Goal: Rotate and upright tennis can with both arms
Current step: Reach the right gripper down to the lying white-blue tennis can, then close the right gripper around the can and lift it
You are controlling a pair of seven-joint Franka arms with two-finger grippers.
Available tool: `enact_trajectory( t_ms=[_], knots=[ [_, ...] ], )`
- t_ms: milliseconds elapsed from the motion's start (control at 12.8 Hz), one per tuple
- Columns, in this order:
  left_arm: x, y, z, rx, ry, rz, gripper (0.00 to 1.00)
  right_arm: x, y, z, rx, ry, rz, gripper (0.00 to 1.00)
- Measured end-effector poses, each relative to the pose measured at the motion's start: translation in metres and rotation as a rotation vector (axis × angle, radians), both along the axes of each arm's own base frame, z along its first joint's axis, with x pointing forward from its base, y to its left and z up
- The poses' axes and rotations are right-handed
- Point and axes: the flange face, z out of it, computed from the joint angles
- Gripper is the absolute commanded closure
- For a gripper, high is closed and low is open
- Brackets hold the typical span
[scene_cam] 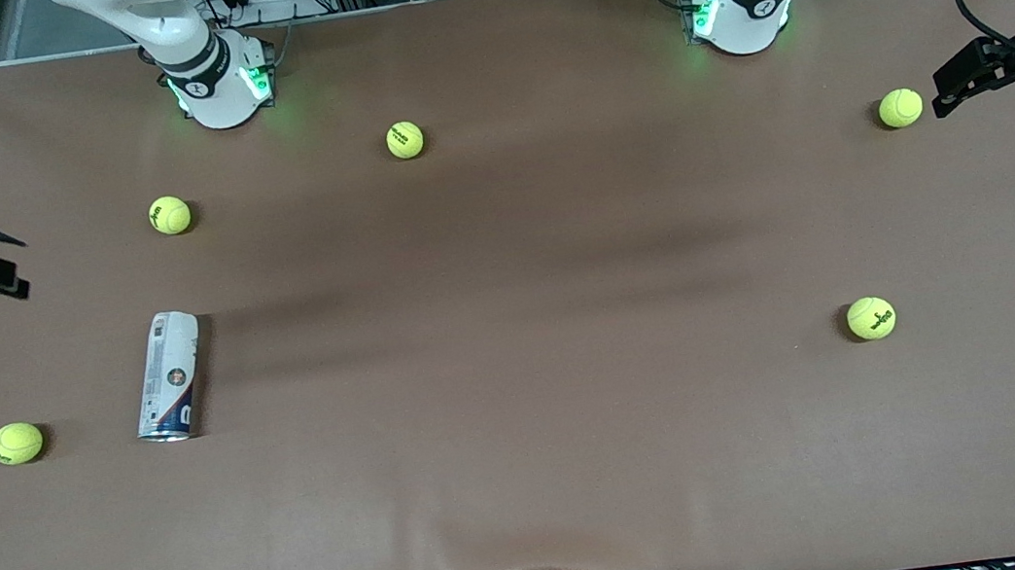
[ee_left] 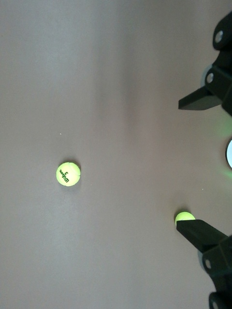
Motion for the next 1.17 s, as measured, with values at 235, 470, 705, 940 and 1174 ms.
enact_trajectory(
  t_ms=[235,470,705,940,1174],
  knots=[
    [0.0,0.0,0.0,0.0,0.0,0.001,0.0,0.019,-0.002,-0.062,-0.002,-0.007,0.018,0.0],
    [0.0,0.001,0.0,0.0,0.0,0.001,0.0,0.026,-0.007,-0.133,-0.002,0.012,0.038,0.0],
    [0.0,0.002,0.0,0.0,0.0,0.003,0.0,0.031,-0.016,-0.207,0.002,0.056,0.054,0.0],
    [0.0,0.004,-0.001,0.0,0.001,0.003,0.0,0.032,-0.021,-0.268,0.006,0.102,0.057,0.0],
    [0.001,0.006,-0.001,0.0,0.001,0.006,0.0,0.035,-0.023,-0.308,0.009,0.119,0.077,0.0]
  ],
)
